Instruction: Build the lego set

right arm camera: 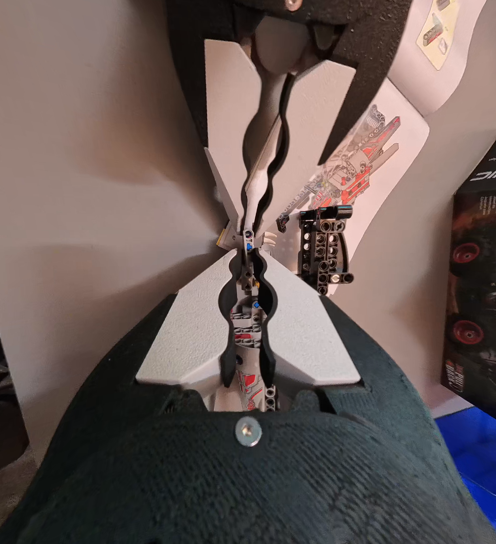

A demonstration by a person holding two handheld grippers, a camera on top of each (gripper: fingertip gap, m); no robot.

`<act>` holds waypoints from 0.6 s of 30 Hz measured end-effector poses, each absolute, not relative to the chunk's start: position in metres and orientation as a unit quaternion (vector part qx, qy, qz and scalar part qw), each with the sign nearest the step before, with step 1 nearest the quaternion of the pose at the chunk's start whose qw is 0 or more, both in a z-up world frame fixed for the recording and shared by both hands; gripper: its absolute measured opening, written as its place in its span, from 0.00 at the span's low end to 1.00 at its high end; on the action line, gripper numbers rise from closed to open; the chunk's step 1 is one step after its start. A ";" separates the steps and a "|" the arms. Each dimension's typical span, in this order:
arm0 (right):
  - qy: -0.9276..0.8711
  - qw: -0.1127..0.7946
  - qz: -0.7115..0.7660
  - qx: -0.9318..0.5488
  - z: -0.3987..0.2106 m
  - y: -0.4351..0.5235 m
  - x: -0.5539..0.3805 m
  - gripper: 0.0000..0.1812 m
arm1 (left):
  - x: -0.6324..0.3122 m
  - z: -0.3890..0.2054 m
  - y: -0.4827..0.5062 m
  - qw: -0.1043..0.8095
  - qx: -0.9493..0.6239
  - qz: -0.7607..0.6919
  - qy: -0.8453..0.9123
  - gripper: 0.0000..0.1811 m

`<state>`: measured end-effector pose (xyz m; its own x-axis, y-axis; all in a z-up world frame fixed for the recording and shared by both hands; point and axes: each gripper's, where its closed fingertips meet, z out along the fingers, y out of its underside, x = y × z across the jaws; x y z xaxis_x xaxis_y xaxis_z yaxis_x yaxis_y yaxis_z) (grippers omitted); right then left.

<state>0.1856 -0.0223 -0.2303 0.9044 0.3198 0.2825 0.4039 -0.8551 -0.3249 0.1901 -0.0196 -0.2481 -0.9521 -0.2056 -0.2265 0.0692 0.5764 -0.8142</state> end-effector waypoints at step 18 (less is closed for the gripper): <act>-0.187 0.206 -0.122 -0.953 -0.233 -0.020 0.186 0.03 | 0.188 -0.244 -0.020 0.168 -0.023 -0.468 0.867 0.07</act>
